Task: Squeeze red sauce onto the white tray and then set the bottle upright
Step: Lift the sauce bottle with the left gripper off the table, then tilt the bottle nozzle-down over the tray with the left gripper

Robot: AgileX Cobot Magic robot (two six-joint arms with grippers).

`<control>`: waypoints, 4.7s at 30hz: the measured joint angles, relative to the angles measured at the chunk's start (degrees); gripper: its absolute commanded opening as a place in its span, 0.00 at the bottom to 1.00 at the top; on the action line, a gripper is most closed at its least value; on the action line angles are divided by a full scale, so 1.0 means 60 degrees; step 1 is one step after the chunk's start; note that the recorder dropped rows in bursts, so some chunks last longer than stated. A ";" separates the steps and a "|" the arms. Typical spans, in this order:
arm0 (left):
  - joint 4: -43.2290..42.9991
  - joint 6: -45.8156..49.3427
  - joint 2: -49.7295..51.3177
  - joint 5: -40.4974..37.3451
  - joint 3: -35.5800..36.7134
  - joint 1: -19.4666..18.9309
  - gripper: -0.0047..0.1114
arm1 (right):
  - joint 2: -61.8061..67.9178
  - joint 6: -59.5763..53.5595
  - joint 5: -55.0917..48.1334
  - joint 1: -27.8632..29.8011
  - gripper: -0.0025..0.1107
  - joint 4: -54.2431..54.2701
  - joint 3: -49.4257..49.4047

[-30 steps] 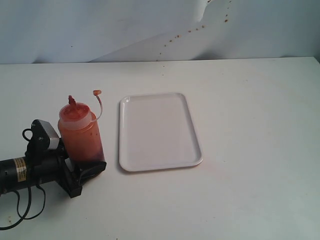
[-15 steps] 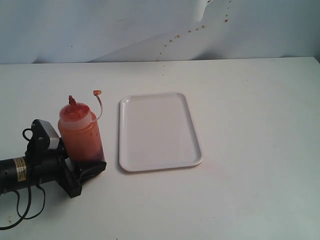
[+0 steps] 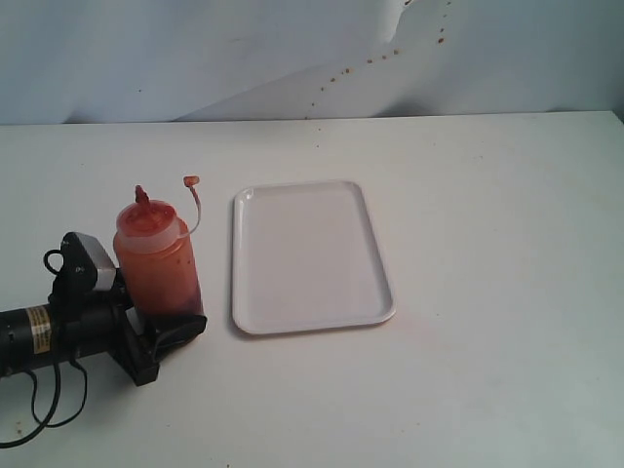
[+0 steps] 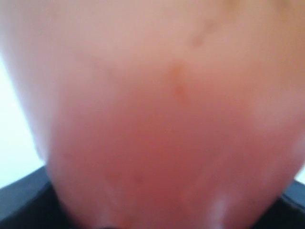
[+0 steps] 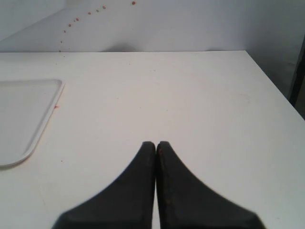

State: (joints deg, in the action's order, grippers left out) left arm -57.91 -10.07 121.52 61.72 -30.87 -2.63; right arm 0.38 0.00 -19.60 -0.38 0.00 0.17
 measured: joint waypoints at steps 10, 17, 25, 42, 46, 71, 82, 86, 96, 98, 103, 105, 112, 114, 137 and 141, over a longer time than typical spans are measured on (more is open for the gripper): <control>-0.0193 -0.0041 -0.0291 -0.0341 0.0000 0.0000 0.04 | 0.0000 0.0000 0.0000 0.0000 0.02 0.0000 0.0000; -0.0193 -0.0154 -0.0291 -0.0341 0.0000 0.0000 0.04 | 0.0000 0.0000 0.0000 0.0000 0.02 0.0000 0.0000; -0.0193 -0.0177 -0.0326 -0.0360 0.0000 0.0000 0.04 | 0.0000 0.0000 0.0000 0.0000 0.02 0.0000 0.0000; 0.1735 -0.0177 -0.2179 -0.0422 0.1054 0.0000 0.04 | 0.0000 0.0000 0.0000 0.0000 0.02 0.0000 0.0000; 0.1735 -0.0177 -0.2199 -0.0422 0.1071 0.0000 0.04 | 0.0000 0.0000 0.0000 0.0000 0.02 0.0000 0.0000; 0.1654 -0.0177 -0.2215 -0.0439 0.1094 0.0000 0.04 | 0.0000 0.0000 0.0000 0.0000 0.02 0.0000 0.0000; 0.4968 0.1014 -0.2215 -0.0010 0.1115 0.0000 0.04 | 0.0000 0.0000 0.0000 0.0000 0.02 0.0000 0.0000; 0.6123 0.1439 -0.2215 0.0101 0.1115 0.0000 0.04 | 0.0000 0.0000 0.0000 0.0000 0.02 0.0000 0.0000; 0.5204 0.1679 -0.2215 0.0132 0.1115 0.0000 0.04 | 0.0000 0.0000 0.0000 0.0000 0.02 0.0000 0.0000; 0.5204 0.1755 -0.2215 0.0140 0.1115 0.0000 0.04 | 0.0000 0.0000 0.0000 0.0000 0.02 0.0000 0.0000; 0.5204 0.1931 -0.2215 0.0307 0.1115 0.0000 0.04 | 0.0000 0.0000 0.0000 0.0000 0.02 0.0000 0.0000; 0.5204 0.1949 -0.2215 0.0345 0.1115 0.0000 0.04 | 0.0000 0.0000 0.0000 0.0000 0.02 0.0000 0.0000; 0.5181 0.1965 -0.2215 0.0345 0.1115 0.0000 0.04 | 0.0000 0.0000 0.0000 0.0000 0.02 0.0000 0.0000; 0.5053 0.1965 -0.2215 0.0345 0.1115 0.0000 0.04 | 0.0000 0.0000 0.0000 0.0000 0.02 0.0000 0.0000; 0.4248 0.3626 -0.2215 0.0772 0.1115 0.0438 0.04 | 0.0000 0.0000 0.4959 0.0000 0.02 -0.0176 0.0000; 0.4723 0.4840 -0.2215 0.0789 0.1115 0.0839 0.04 | 0.0000 0.0000 0.5316 0.0000 0.02 -0.0176 0.0000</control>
State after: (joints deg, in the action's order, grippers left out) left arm -29.58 18.97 108.23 66.45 -24.18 2.41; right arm 0.38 0.00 12.30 -0.38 -1.05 0.17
